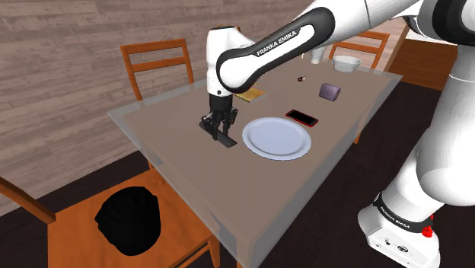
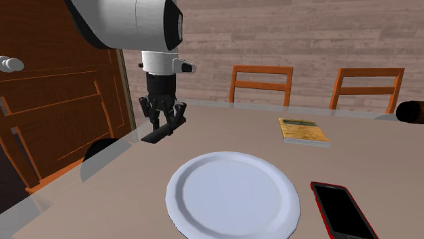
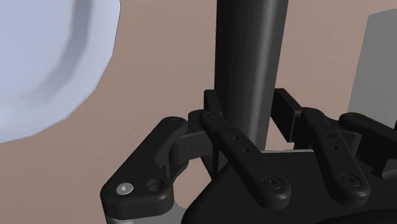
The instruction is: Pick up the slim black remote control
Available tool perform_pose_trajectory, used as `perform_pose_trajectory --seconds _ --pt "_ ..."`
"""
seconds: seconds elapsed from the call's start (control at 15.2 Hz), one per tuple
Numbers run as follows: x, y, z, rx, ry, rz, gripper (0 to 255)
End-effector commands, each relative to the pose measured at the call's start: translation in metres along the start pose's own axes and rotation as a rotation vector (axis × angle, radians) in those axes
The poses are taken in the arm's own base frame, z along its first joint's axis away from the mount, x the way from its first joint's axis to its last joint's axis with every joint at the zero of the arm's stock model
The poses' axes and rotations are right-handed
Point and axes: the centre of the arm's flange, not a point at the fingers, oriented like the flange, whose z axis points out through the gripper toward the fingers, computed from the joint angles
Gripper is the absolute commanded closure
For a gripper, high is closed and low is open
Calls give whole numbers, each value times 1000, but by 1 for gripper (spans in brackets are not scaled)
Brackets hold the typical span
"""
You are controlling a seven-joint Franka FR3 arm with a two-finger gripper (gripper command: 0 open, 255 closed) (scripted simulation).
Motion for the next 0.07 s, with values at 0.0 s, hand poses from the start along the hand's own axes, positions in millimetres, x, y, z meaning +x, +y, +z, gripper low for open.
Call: perform_pose_trajectory --seconds 0.0 --pt "0 0 -4 0 0 0 255"
